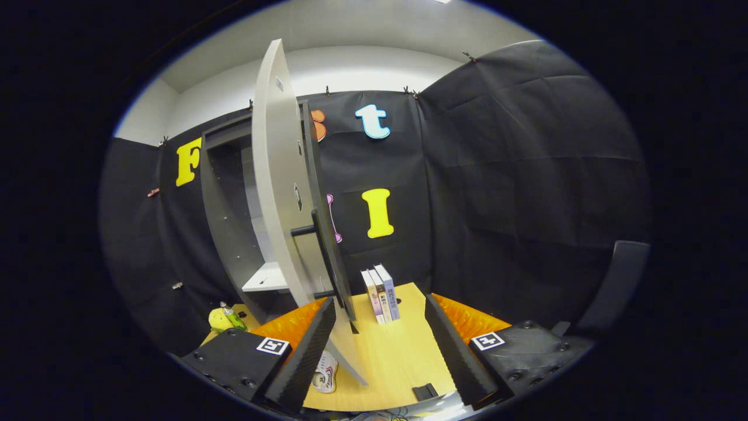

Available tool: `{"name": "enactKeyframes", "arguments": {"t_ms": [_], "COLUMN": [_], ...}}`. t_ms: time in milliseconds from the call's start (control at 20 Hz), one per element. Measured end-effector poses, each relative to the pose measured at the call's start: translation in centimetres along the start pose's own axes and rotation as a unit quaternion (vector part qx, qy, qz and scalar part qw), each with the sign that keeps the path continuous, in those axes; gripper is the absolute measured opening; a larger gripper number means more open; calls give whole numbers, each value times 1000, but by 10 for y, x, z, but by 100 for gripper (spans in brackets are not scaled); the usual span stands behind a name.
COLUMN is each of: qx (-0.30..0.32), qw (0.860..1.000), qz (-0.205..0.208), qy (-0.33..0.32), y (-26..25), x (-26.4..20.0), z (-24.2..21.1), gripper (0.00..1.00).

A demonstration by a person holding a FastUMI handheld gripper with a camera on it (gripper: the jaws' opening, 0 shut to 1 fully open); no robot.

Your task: Open the shoe cabinet door, grab the shoes and put them into the shoe cabinet, then close the shoe cabinet door.

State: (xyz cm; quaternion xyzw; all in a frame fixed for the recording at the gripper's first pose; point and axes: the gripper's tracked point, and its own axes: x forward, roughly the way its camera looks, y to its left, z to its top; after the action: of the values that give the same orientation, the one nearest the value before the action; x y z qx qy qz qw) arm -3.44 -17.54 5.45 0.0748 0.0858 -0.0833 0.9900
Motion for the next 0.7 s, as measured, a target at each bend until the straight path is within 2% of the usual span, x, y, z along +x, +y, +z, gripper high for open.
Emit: {"name": "enactKeyframes", "arguments": {"t_ms": [100, 450, 700], "qx": [-3, 29, 8], "qw": [1000, 999, 997], "qz": [-13, -27, 4], "qy": [6, 19, 74], "y": [8, 87, 155], "x": [-16, -60, -60], "z": [-9, -58, -110], "gripper": [97, 97, 97]}}
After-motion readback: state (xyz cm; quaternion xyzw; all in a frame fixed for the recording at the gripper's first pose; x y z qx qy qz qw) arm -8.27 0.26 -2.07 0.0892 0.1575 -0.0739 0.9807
